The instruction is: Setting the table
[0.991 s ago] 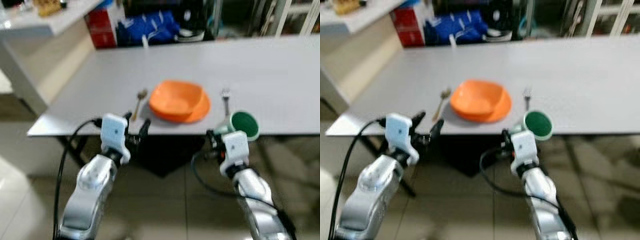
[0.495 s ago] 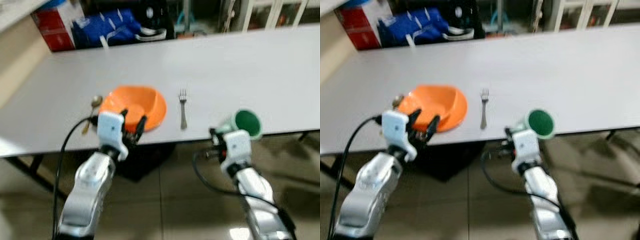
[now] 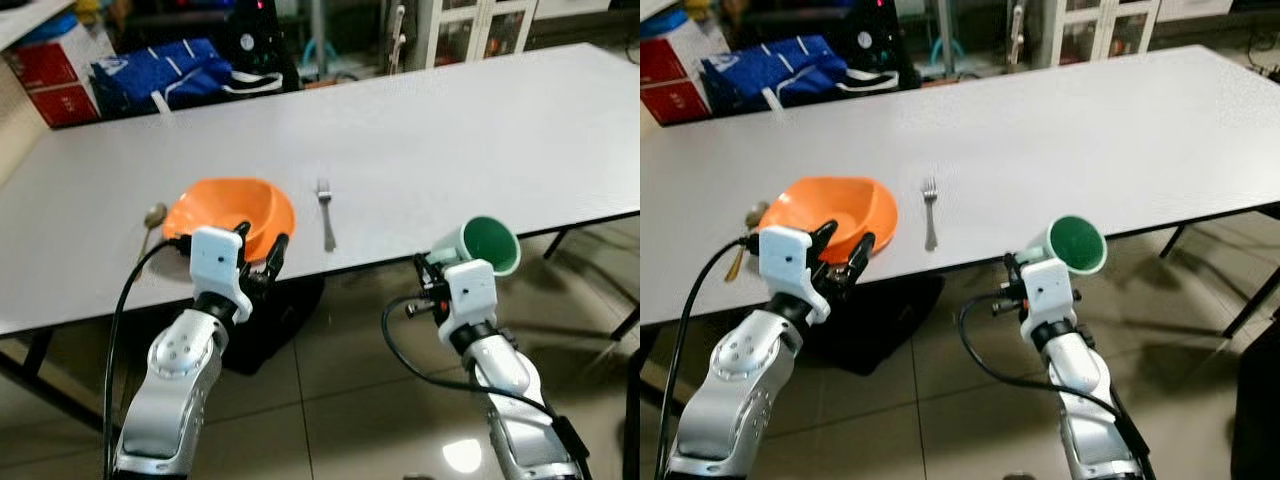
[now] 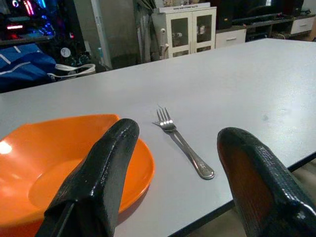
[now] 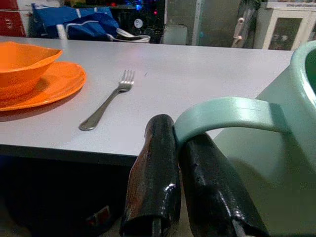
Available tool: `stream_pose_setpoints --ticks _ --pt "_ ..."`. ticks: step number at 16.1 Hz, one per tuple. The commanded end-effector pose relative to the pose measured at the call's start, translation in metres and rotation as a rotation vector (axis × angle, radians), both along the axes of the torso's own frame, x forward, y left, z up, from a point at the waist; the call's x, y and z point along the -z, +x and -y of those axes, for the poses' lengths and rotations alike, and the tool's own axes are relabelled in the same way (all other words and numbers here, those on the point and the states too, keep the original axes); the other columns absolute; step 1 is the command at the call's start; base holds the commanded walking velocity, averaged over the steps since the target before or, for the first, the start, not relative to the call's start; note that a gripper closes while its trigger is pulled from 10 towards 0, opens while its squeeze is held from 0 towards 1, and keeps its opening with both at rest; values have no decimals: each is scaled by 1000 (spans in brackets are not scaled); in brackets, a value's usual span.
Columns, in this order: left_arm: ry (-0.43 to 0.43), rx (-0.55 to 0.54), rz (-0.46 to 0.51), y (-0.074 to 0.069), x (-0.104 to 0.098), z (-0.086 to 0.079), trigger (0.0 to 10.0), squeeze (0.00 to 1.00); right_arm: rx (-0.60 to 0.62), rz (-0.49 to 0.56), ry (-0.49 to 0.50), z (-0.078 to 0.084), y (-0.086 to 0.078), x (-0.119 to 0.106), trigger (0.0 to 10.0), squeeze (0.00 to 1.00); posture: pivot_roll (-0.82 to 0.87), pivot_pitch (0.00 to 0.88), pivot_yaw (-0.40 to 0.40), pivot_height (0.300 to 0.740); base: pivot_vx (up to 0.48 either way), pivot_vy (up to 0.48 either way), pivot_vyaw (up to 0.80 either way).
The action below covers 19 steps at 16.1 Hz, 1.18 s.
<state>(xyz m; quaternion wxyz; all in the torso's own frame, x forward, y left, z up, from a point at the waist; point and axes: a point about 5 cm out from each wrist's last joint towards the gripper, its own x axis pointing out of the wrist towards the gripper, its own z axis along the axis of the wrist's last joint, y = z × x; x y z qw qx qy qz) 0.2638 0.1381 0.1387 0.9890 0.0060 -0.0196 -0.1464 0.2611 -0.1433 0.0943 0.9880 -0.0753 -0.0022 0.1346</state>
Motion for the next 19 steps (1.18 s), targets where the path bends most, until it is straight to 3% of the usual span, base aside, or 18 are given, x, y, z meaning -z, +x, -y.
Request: stream_pose_setpoints --ticks 1,4,12,16,19 --pt "3 -29 13 2 -3 -6 10000 0 -14 17 -1 -4 2 -3 0 0 -173 0 132 740 0 0 0" --pt "5 -25 24 2 -5 -6 10000 0 -17 22 -2 -5 2 -4 0 0 -173 0 131 740 0 0 0" --pt "72 44 104 4 -20 5 10000 0 -22 38 -2 -9 1 -4 0 0 -171 0 136 740 420 130 0" --pt "72 56 118 8 -25 7 10000 0 8 154 -11 -4 10 -29 0 0 -179 0 141 740 442 0 0" --pt "57 81 139 11 -30 11 10000 0 15 113 -30 -6 8 -18 0 0 -184 0 145 740 295 0 0"
